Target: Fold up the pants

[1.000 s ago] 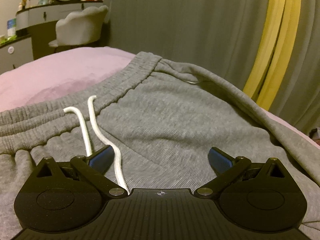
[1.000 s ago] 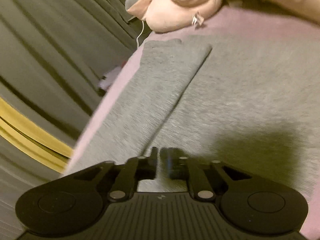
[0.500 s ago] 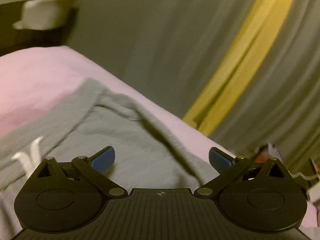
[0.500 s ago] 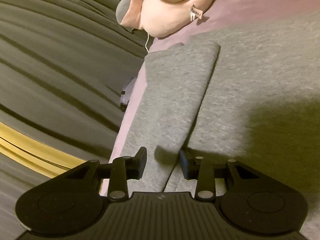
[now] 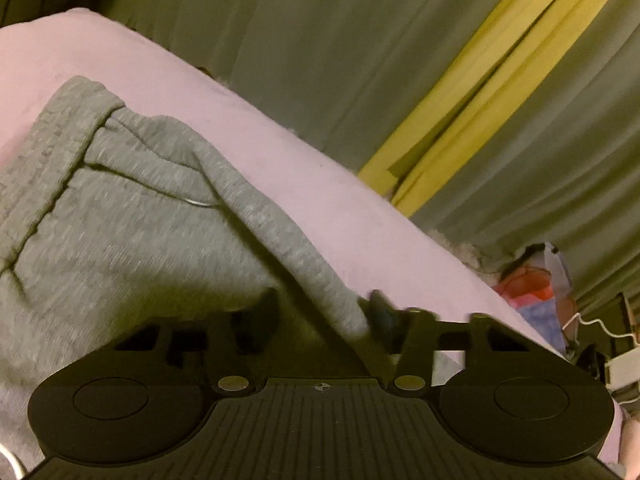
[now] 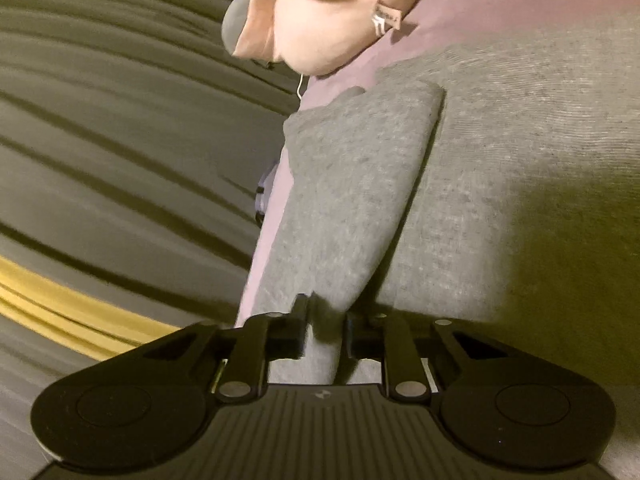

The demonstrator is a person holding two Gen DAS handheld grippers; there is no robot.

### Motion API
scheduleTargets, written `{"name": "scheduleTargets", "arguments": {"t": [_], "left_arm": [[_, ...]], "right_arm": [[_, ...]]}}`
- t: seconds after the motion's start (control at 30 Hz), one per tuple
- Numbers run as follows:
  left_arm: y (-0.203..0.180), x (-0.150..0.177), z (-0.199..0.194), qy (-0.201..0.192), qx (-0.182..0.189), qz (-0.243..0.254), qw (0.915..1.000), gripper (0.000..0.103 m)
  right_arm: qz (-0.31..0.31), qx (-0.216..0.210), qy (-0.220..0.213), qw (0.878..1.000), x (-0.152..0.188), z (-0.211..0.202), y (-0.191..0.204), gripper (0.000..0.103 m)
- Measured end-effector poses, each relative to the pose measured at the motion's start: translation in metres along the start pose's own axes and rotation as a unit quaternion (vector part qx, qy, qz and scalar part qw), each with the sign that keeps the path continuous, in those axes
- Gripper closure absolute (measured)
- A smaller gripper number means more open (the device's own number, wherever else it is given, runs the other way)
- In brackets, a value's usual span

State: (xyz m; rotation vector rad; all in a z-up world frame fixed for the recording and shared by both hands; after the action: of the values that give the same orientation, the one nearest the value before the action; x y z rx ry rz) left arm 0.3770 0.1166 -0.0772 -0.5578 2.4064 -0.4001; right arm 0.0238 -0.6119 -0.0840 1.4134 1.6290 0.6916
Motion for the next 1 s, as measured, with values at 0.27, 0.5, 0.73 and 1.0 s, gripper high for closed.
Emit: {"name": "scheduleTargets", "arguments": {"t": [0.27,0.5,0.73,1.0], "left_arm": [[-0.020,-0.024,-0.067,-0.042,0.069,0.016,0.9966,0.094],[-0.008,0.014,-0.198,-0.102,0.147,0.037,0.9831,0.094],[0.061,0.132,-0.224,-0.037,0.094,-0.022,0.9946,0.094],[0.089,0.153,-0.183,0.008,0.014,-0.102,0.9946,0.074]], "right_arm": [[-0.114,0.075,0.011,0.991,-0.008,-0.010,0.043,0.098],[-0.153,-0.037,-0.051,0.986,-0.041,-0.105,0.115,0.098],[-0.177,0.027,-0.021,0.984,-0.028,-0.178,0.038,0.097],[-0.139,0.114,0.033,0.983,-0.010,-0.161,-0.044,0.093]]}}
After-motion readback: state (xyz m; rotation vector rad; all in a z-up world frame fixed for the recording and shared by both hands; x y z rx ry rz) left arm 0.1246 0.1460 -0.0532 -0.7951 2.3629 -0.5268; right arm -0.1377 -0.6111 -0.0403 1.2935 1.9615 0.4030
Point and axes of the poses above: each gripper's, at about its wrist camera, not at the fingertips, and z roughly the way its jaws point, y to its left, x to its underside, the point moved 7 cm from there along z, roughly the way its jaws point
